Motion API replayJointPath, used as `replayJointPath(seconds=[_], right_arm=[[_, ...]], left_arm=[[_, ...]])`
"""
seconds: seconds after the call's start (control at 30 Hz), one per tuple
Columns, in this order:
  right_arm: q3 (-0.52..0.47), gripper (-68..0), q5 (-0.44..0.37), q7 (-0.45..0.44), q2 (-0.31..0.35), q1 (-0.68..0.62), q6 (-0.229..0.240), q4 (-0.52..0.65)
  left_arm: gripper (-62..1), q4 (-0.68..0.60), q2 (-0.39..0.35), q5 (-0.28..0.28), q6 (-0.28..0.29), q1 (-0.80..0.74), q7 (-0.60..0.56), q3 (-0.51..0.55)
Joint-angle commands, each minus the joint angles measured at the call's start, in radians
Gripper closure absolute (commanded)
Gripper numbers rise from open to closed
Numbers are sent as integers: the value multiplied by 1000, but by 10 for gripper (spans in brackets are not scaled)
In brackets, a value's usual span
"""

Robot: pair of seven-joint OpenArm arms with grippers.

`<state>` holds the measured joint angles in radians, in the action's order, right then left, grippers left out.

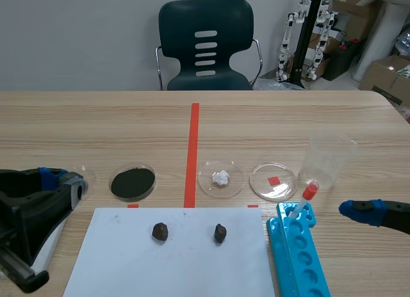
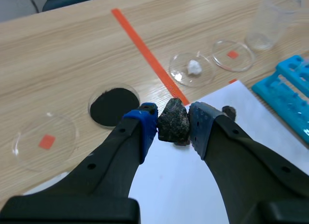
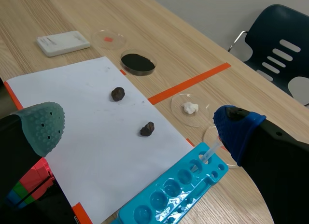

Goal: Rub the mineral on the streak plate below the first streak

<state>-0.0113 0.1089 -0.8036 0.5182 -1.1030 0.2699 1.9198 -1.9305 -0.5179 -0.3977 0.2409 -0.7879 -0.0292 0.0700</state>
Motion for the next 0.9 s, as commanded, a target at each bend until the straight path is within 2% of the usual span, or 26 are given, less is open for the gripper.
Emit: replayJointPath(seconds=[0.0, 0.23, 0.33, 0.53, 0.87], right_arm=[[-5, -653, -7, -11, 3, 3, 0, 14], [-5, -653, -7, -11, 3, 3, 0, 14], [-5, -653, -8, -11, 3, 3, 0, 14], [-5, -653, -8, -11, 3, 3, 0, 14], [-5, -653, -8, -11, 3, 3, 0, 14]], left_arm=[[-116, -29, 5, 26, 19, -28, -58, 5], [-116, -72, 23, 169, 29, -134, -193, 14], [-116, -81, 27, 206, 37, -162, -232, 16], [-116, -81, 27, 236, 42, -182, -251, 16], [-116, -81, 27, 235, 40, -178, -251, 16]])
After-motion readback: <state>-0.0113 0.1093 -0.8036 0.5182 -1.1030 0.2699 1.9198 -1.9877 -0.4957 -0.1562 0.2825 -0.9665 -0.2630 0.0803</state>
